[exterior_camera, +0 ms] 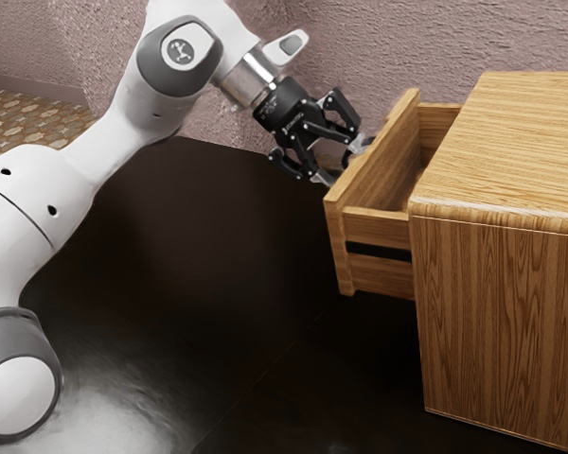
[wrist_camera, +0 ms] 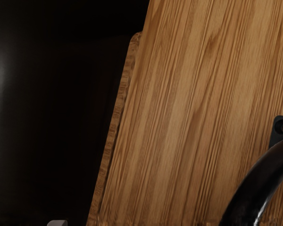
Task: Pull the drawer handle with one arm to open the drawer
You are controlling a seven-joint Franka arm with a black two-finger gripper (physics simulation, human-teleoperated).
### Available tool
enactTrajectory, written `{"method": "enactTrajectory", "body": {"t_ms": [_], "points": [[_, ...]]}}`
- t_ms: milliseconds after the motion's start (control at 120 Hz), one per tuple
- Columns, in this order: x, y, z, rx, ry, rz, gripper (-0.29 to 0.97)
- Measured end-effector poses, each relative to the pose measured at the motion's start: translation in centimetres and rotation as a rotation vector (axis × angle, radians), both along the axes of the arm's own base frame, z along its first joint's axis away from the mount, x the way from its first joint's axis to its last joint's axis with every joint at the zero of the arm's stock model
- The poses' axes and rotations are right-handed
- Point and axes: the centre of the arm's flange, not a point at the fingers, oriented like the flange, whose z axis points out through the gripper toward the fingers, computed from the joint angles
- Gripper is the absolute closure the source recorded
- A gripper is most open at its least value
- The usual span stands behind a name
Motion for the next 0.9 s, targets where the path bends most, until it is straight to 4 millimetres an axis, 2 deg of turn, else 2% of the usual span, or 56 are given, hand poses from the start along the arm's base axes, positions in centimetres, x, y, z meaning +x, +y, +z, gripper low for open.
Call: {"method": "enactTrajectory", "body": {"t_ms": [475, 900], "points": [[-2.7, 7.8, 1.8, 0.034, 0.008, 0.106, 0.3], [-4.1, 13.6, 0.5, 0.059, 0.019, 0.137, 0.29]]}}
